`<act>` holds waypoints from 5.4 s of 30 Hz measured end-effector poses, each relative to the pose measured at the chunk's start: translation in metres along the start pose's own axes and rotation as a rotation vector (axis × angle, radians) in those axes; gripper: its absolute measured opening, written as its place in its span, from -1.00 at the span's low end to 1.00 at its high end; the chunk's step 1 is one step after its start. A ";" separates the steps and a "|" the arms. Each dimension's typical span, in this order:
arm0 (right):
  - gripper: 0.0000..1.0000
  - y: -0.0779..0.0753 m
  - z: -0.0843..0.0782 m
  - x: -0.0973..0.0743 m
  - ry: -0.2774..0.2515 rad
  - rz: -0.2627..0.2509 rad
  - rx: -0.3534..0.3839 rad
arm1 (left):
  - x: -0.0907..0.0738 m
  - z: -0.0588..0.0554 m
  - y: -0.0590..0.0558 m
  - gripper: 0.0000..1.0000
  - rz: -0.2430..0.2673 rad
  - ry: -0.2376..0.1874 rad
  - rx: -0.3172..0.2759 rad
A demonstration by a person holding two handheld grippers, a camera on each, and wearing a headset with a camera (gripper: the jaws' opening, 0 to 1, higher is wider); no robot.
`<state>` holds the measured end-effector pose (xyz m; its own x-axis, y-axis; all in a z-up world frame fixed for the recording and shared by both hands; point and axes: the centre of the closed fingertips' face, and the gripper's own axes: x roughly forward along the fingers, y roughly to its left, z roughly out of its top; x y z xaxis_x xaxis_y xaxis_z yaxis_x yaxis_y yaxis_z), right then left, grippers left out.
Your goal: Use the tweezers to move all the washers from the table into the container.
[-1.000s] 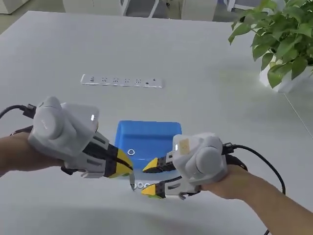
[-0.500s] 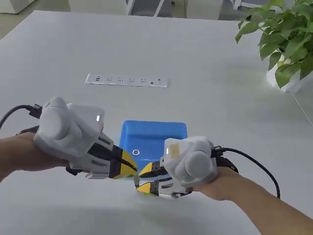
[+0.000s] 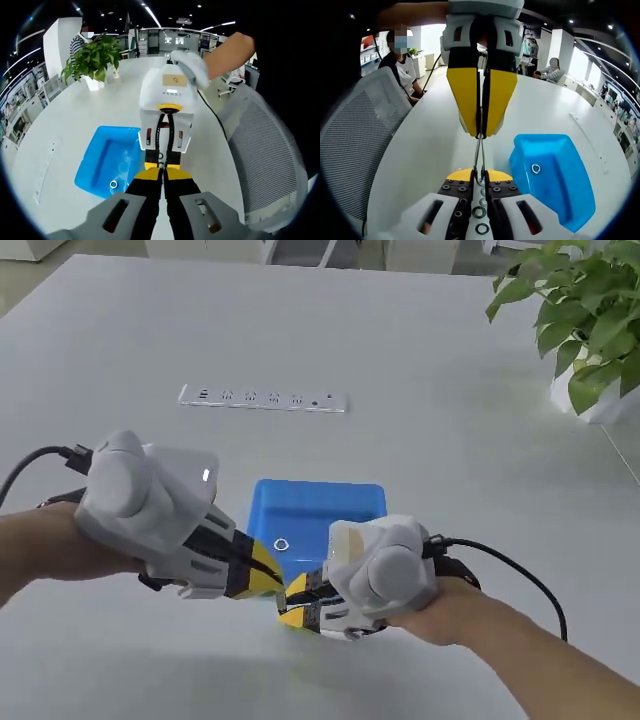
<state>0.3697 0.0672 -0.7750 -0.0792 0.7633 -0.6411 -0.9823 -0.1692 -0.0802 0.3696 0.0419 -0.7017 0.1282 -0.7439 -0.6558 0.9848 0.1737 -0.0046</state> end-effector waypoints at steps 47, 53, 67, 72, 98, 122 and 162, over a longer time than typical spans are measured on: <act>-0.84 0.006 0.017 -0.017 -0.015 0.009 0.005 | -0.021 0.012 -0.002 -0.09 0.058 -0.046 -0.104; -0.84 0.006 0.022 -0.024 -0.014 0.018 -0.001 | -0.027 0.012 -0.002 0.20 0.089 -0.075 -0.167; -0.84 0.001 0.037 -0.040 -0.025 0.020 -0.011 | -0.039 0.008 0.000 0.66 0.176 -0.132 -0.261; -0.84 -0.004 0.043 -0.046 -0.031 0.015 -0.016 | -0.045 0.010 0.009 0.88 0.225 -0.167 -0.290; -0.83 -0.063 0.056 -0.054 -0.065 -0.036 -0.054 | -0.059 0.010 0.018 0.98 0.324 -0.214 -0.352; -0.83 -0.086 0.026 -0.033 -0.073 -0.012 -0.063 | -0.046 0.018 0.044 0.36 0.379 -0.216 -0.302; -0.83 -0.086 -0.008 -0.005 -0.043 0.042 -0.016 | -0.037 0.009 0.060 0.06 0.351 -0.195 -0.268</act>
<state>0.4563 0.0730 -0.7707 -0.1278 0.7815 -0.6106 -0.9752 -0.2111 -0.0660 0.4246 0.0736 -0.6710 0.4921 -0.7132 -0.4992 0.8164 0.5771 -0.0197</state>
